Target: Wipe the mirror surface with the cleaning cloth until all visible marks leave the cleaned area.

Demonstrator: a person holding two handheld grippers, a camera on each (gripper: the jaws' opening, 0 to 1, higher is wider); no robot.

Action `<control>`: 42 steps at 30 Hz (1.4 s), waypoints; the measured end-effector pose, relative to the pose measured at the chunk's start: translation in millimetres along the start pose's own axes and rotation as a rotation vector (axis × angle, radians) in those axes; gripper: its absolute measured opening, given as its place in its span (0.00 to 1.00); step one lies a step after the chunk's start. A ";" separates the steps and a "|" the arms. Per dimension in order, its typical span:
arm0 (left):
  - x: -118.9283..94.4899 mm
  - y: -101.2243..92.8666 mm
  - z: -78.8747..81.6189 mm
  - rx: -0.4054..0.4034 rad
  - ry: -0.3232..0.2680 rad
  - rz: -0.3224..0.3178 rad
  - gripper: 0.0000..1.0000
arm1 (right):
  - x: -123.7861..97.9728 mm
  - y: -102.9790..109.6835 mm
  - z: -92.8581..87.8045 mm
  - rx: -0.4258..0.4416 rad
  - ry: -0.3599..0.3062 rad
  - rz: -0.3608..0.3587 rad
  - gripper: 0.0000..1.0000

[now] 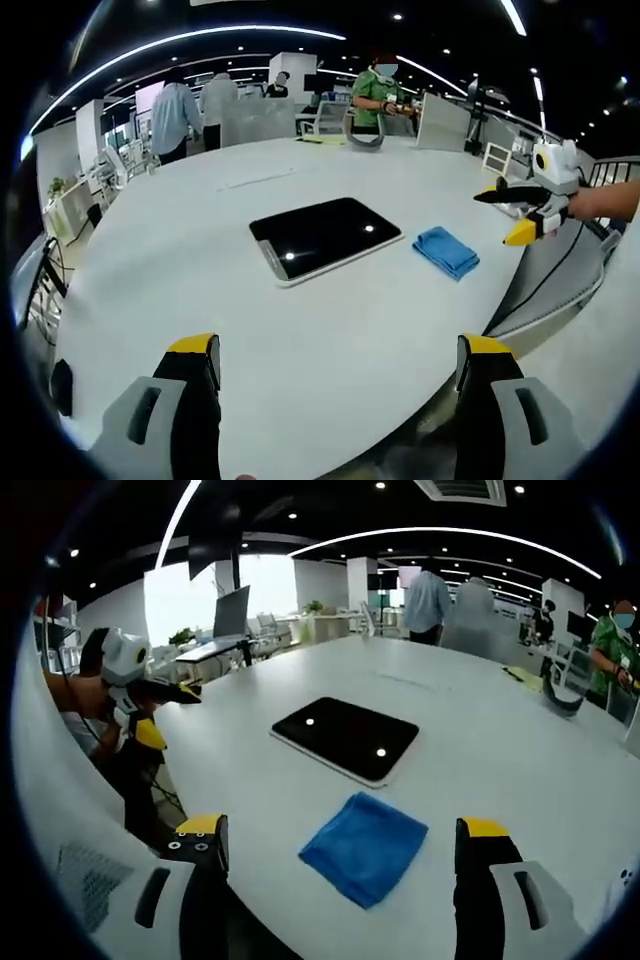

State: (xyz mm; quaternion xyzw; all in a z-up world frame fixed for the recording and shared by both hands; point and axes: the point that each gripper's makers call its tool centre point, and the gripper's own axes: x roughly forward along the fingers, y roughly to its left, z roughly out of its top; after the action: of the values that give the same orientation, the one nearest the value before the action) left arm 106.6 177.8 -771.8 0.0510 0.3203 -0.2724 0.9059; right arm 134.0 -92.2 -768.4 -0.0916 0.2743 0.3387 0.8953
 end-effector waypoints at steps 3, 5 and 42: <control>-1.3 3.0 0.1 0.004 -0.001 0.005 0.99 | -0.7 -1.6 -0.3 0.002 -0.004 -0.011 0.94; -2.4 5.8 1.0 -0.002 -0.007 0.011 0.99 | -1.6 -1.3 -1.9 0.019 -0.007 -0.014 0.94; 6.8 9.7 18.2 -0.019 -0.039 0.031 0.99 | 1.2 -13.5 -11.1 0.031 0.020 -0.006 0.94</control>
State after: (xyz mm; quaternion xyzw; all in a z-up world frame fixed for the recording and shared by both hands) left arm 126.1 178.1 -762.4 0.0422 0.3041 -0.2561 0.9166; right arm 138.8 -105.6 -778.6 -0.0818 0.2883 0.3309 0.8948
